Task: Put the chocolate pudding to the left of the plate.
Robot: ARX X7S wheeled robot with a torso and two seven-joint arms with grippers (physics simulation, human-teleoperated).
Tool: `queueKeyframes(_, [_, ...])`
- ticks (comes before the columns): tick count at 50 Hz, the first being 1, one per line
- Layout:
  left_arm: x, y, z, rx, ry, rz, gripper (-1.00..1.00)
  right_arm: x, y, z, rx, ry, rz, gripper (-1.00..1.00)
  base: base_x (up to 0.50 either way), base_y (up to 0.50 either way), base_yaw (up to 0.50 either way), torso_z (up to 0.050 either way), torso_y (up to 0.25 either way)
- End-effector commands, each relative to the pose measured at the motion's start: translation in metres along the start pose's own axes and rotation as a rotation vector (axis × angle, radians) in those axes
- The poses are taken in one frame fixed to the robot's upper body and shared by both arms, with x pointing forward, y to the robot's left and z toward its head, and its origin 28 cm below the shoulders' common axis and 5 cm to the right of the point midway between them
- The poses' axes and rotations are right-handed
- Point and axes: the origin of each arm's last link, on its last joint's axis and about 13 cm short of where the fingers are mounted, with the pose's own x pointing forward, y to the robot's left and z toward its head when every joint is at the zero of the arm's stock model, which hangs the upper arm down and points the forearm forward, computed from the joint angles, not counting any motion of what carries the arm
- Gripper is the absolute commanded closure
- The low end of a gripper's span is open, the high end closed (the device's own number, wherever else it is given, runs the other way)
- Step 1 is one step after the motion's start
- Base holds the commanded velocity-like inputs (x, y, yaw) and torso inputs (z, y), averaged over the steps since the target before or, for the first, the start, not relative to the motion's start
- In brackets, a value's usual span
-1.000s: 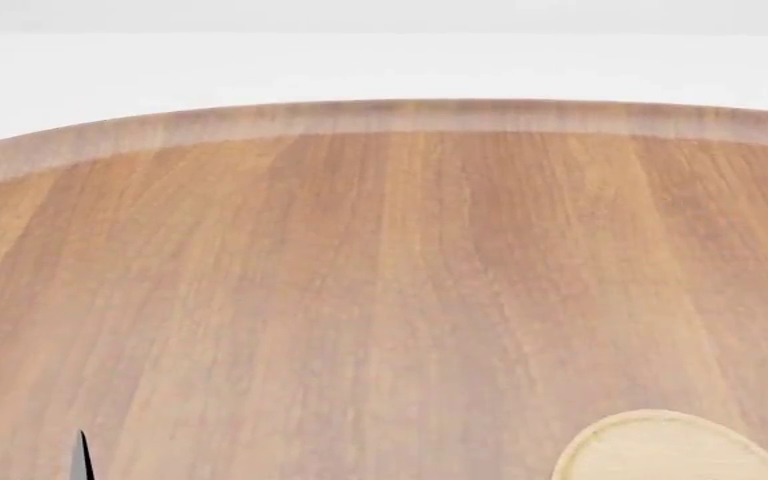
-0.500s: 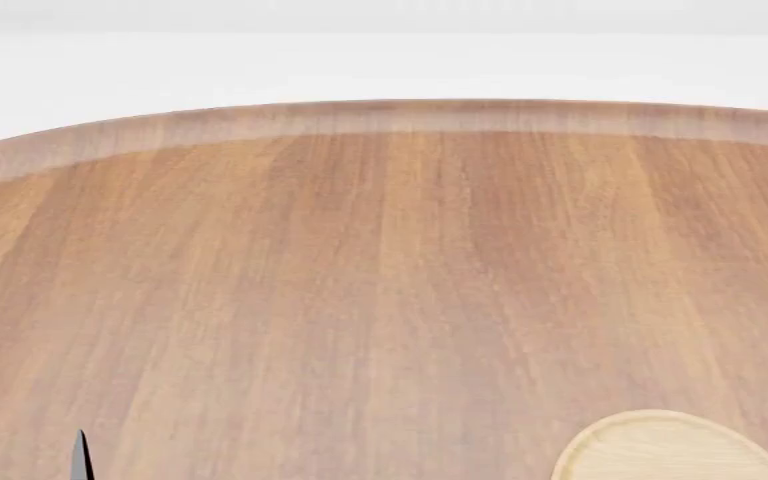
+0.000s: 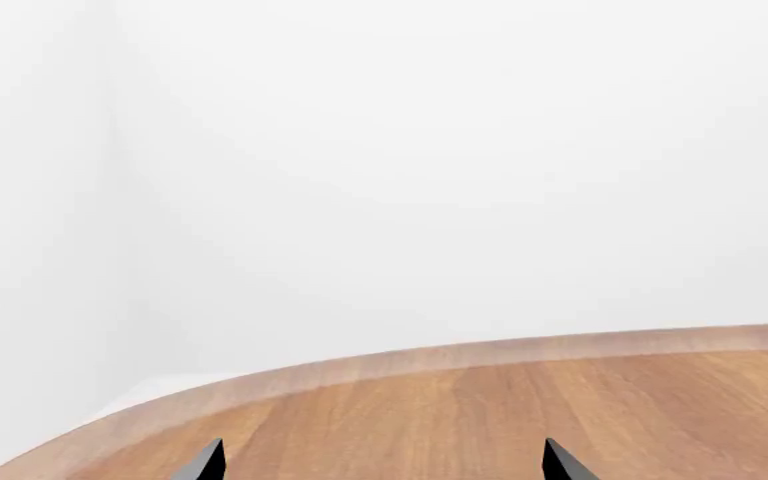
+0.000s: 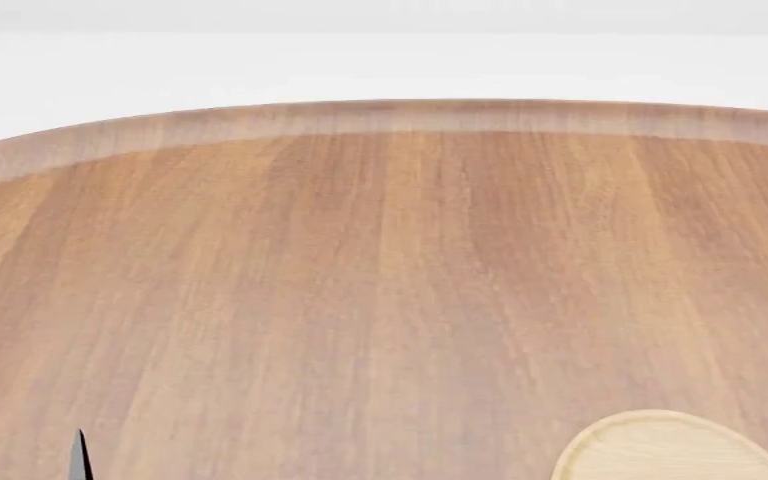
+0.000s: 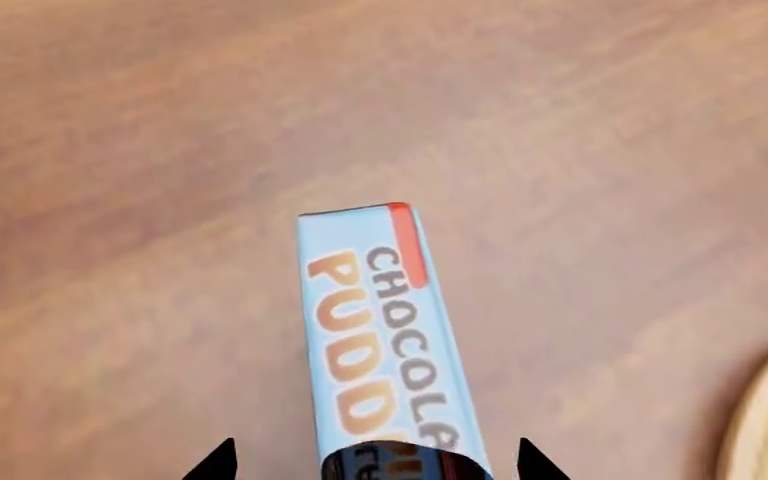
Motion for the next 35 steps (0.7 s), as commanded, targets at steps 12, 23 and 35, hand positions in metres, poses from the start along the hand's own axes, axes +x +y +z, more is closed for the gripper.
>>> queueKeyframes(12, [0.0,0.0,0.001,0.0,0.0,0.001,-1.0,0.004,-0.001,-0.014,0.034,0.023,-0.005,-1.0,0.0,0.0,0.0,0.0,0.0])
queueKeyframes(23, [0.001,0.0,0.0,0.002,0.0,0.0,-1.0,0.007,0.0,-0.018,0.045,0.02,0.004,-1.0,0.0,0.0,0.0,0.0,0.0])
queueKeyframes(35, [0.0,0.0,-0.001,0.002,0.0,0.001,-1.0,0.011,0.003,-0.017,0.044,0.021,0.028,1.0,0.0,0.0,0.0,0.0,0.0])
